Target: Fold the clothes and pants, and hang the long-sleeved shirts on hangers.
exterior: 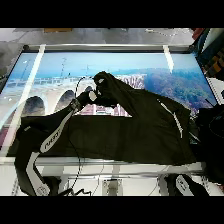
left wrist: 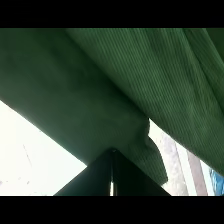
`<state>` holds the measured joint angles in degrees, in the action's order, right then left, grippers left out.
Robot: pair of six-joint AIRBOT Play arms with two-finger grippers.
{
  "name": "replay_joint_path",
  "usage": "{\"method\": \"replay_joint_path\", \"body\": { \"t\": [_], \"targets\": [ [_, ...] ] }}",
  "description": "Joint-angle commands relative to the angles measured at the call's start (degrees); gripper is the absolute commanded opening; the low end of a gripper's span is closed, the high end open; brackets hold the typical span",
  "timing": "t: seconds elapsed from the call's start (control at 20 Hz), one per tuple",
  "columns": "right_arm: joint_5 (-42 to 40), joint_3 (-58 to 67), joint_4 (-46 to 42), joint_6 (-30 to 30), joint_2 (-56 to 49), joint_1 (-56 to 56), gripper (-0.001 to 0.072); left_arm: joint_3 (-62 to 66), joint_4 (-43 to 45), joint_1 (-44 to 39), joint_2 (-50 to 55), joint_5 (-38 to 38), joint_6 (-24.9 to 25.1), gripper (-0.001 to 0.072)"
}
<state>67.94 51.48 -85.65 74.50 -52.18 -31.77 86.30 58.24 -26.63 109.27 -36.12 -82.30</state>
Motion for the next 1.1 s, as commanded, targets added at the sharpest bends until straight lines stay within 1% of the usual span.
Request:
{"method": "replay_joint_path", "body": {
  "t": [0.0, 0.2, 0.35, 0.4, 0.45, 0.5, 0.55, 0.75, 0.8, 0.95, 1.05],
  "targets": [
    [0.0, 0.1, 0.0, 0.0, 0.0, 0.0, 0.0663, 0.8, 1.5, 1.2, -1.3, 0.0, 0.3, 0.002],
    [-0.1, 0.1, 0.0, 0.0, 0.0, 0.0, 0.0663, 1.2, 10.7, 5.3, -8.7, -0.2, 3.2, 0.0018],
    [-0.1, 0.1, 0.0, 0.0, 0.0, 0.0, 0.0663, 1.2, 10.4, 8.9, -14.1, -1.2, 3.5, 0.0022],
    [-0.1, 0.1, 0.0, 0.0, 0.0, 0.0, 0.0663, 1.2, 9.8, 8.9, -14.6, -2.9, 3.5, 0.0048],
    [-0.1, 0.1, 0.0, 0.0, 0.0, 0.0, 0.0663, 1.2, 9.6, 8.5, -14.5, -5.6, 3.5, 0.0264],
    [-0.1, 0.1, 0.0, 0.0, 0.0, 0.0, 0.0663, 1.2, 9.7, 7.3, -13.9, -7.8, 4.2, 0.0558],
    [-0.2, 0.1, 0.0, 0.0, 0.0, 0.0, 0.0663, 1.2, 9.7, 5.5, -13.0, -9.3, 5.3, 0.0678],
    [-0.1, 0.1, 0.0, 0.0, 0.0, 0.0, 0.0663, 1.2, 11.1, -2.8, -7.3, -9.4, 5.5, 0.0659],
    [-0.1, 0.1, 0.0, 0.0, 0.0, 0.0, 0.0663, 1.2, 12.7, -4.7, -6.1, -9.4, 6.2, 0.0641],
    [-0.2, 0.1, 0.0, 0.0, 0.0, 0.0, 0.0663, 1.2, 21.2, -9.7, -3.7, -9.4, 6.7, 0.064],
    [-0.4, 0.1, 0.0, 0.0, 0.0, 0.0, 0.0662, 1.2, 26.0, -11.4, -2.9, -9.3, 6.7, 0.064]
  ]
}}
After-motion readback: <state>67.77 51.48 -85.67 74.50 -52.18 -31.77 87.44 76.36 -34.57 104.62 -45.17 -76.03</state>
